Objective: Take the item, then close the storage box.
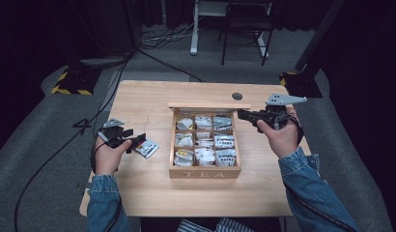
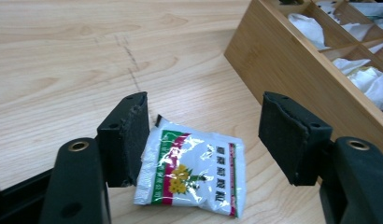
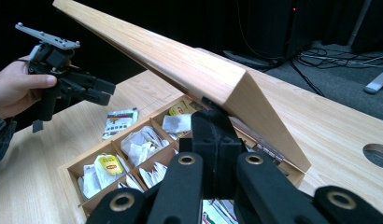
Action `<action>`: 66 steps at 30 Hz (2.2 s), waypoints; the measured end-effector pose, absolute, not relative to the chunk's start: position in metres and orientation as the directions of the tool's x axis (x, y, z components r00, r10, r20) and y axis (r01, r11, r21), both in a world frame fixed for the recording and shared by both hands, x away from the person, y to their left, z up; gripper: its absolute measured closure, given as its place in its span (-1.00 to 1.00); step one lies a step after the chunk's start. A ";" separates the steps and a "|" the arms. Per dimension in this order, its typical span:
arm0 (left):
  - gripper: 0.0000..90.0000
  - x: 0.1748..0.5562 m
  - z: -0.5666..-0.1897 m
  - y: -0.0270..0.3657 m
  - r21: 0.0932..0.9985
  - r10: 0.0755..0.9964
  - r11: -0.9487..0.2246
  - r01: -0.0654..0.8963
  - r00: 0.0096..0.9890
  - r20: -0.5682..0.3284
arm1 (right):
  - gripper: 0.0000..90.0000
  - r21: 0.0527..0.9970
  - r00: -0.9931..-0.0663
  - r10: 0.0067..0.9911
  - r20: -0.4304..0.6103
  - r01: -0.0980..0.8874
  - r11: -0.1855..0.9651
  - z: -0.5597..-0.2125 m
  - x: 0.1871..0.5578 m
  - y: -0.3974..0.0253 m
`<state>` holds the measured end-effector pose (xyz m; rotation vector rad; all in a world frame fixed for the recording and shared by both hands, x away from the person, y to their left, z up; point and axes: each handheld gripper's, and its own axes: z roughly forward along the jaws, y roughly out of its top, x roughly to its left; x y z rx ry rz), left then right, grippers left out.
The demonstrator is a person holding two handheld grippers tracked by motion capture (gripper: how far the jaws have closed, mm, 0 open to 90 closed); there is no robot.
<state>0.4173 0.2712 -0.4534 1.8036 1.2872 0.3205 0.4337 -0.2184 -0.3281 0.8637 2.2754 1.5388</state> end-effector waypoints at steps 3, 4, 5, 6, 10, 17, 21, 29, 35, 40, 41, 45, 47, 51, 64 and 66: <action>-0.25 0.415 -0.448 0.272 0.777 0.866 -0.085 0.624 0.432 -0.252 | 1.00 0.908 -0.788 0.606 0.110 0.328 0.262 -0.328 0.434 -0.218; -0.26 0.413 -0.444 0.271 0.781 0.861 -0.092 0.617 0.444 -0.249 | 1.00 0.908 -0.787 0.607 0.110 0.329 0.261 -0.327 0.434 -0.218; -0.26 0.413 -0.441 0.270 0.785 0.857 -0.097 0.611 0.452 -0.246 | 1.00 0.907 -0.787 0.607 0.110 0.329 0.262 -0.327 0.434 -0.218; -0.26 0.412 -0.439 0.268 0.790 0.853 -0.099 0.605 0.460 -0.245 | 1.00 0.907 -0.787 0.607 0.110 0.329 0.262 -0.327 0.434 -0.218; -0.27 0.409 -0.430 0.263 0.802 0.836 -0.117 0.586 0.494 -0.239 | 1.00 0.906 -0.787 0.606 0.113 0.332 0.263 -0.327 0.434 -0.218; -0.27 0.400 -0.422 0.265 0.817 0.838 -0.112 0.566 0.496 -0.229 | 1.00 0.906 -0.793 0.598 0.115 0.331 0.265 -0.328 0.431 -0.219; -0.28 0.397 -0.422 0.269 0.818 0.844 -0.107 0.566 0.486 -0.225 | 1.00 0.903 -0.795 0.596 0.116 0.334 0.270 -0.329 0.430 -0.219; -0.29 0.393 -0.422 0.280 0.817 0.858 -0.083 0.571 0.457 -0.233 | 1.00 0.891 -0.805 0.581 0.120 0.345 0.295 -0.333 0.423 -0.220; -0.29 0.395 -0.423 0.281 0.816 0.859 -0.078 0.573 0.454 -0.237 | 1.00 0.881 -0.807 0.576 0.127 0.358 0.308 -0.338 0.415 -0.222; -0.30 0.398 -0.426 0.279 0.809 0.856 -0.088 0.581 0.459 -0.236 | 1.00 0.871 -0.808 0.575 0.131 0.371 0.323 -0.344 0.409 -0.225; -0.30 0.398 -0.426 0.279 0.809 0.856 -0.089 0.581 0.459 -0.236 | 1.00 0.870 -0.808 0.574 0.132 0.372 0.324 -0.345 0.408 -0.225; -0.30 0.400 -0.427 0.277 0.807 0.854 -0.091 0.583 0.463 -0.238 | 1.00 0.863 -0.810 0.572 0.133 0.378 0.335 -0.348 0.405 -0.226; -0.30 0.400 -0.427 0.277 0.804 0.853 -0.096 0.587 0.465 -0.238 | 1.00 0.860 -0.810 0.572 0.129 0.379 0.342 -0.349 0.403 -0.226; -0.30 0.401 -0.429 0.277 0.800 0.852 -0.095 0.593 0.464 -0.243 | 1.00 0.850 -0.812 0.570 0.129 0.386 0.358 -0.353 0.400 -0.227; -0.32 0.403 -0.434 0.276 0.782 0.854 -0.108 0.615 0.460 -0.244 | 1.00 0.825 -0.818 0.562 0.121 0.398 0.401 -0.369 0.389 -0.229; -0.32 0.403 -0.434 0.276 0.779 0.854 -0.109 0.617 0.459 -0.245 | 1.00 0.823 -0.819 0.561 0.123 0.400 0.403 -0.369 0.388 -0.229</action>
